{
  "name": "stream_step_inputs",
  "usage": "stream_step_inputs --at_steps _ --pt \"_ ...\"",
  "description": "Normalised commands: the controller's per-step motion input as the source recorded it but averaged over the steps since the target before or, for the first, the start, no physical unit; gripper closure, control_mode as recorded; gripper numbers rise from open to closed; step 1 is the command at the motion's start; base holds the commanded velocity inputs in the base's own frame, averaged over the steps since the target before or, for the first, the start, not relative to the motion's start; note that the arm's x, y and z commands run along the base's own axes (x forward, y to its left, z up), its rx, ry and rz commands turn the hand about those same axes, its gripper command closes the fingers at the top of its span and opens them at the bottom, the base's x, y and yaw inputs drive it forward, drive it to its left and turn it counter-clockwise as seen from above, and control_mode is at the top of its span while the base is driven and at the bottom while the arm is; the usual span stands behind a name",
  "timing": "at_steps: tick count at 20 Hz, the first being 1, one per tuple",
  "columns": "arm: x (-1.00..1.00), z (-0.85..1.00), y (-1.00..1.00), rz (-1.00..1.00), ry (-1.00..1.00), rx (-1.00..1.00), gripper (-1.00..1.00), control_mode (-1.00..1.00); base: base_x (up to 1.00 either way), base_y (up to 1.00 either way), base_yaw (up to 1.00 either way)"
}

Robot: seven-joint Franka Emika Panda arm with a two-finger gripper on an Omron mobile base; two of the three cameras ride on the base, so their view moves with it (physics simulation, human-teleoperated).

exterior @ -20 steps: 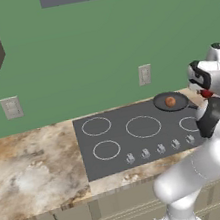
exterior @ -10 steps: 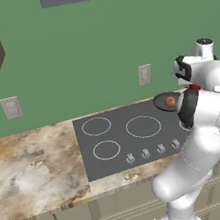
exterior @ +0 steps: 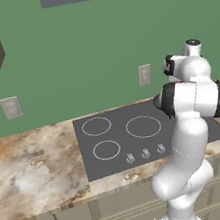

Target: Place the pan on the rear right burner on the stove. Then place the tomato and the onion in the pan and turn on the rear right burner.

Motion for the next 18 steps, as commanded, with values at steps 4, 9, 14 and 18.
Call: stream_step_inputs --at_steps 4,9,14,18 --pt "0.61 -0.09 0.0 0.0 0.0 0.0 1.0 -1.0 0.0 0.0 0.0" --pt "0.42 -0.06 0.0 0.0 0.03 0.0 1.0 -1.0 0.0 0.0 0.0" --pt "0.3 -0.19 -0.04 0.0 0.04 0.0 1.0 -1.0 0.0 0.0 0.0" --pt "0.13 -0.34 -0.1 0.0 0.0 0.0 1.0 -1.0 0.0 0.0 0.0"
